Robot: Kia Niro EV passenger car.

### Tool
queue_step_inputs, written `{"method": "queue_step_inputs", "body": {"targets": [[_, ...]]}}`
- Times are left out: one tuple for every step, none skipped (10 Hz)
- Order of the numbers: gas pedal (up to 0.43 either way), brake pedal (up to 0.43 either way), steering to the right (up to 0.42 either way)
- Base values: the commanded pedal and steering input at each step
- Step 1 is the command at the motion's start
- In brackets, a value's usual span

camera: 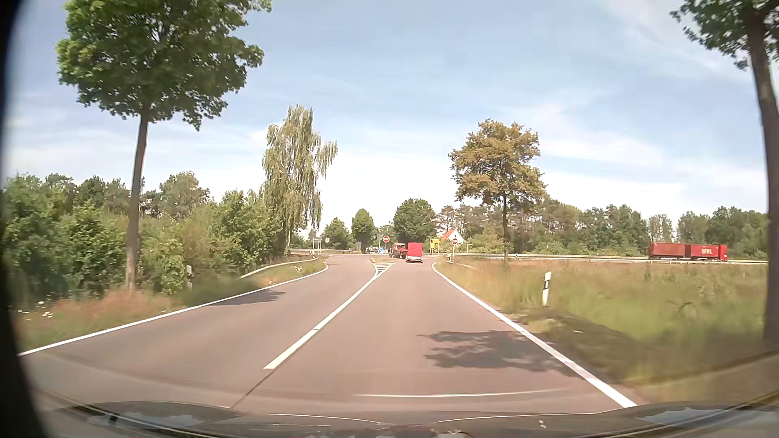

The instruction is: Follow the waypoints while adhering to traffic rules and regulations

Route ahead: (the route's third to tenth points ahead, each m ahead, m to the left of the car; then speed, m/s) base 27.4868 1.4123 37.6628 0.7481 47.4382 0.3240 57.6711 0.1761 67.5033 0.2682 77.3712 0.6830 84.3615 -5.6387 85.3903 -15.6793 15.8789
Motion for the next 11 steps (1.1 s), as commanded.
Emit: {"method": "queue_step_inputs", "body": {"targets": [[0.000, 0.000, -0.004], [0.000, 0.000, -0.003], [0.000, 0.000, -0.003], [0.000, 0.000, -0.003], [0.000, 0.000, -0.002], [0.000, 0.000, 0.000], [0.000, 0.000, 0.000], [0.000, 0.000, 0.002], [0.000, 0.000, 0.002], [0.000, 0.000, 0.002], [0.000, 0.000, 0.003]]}}
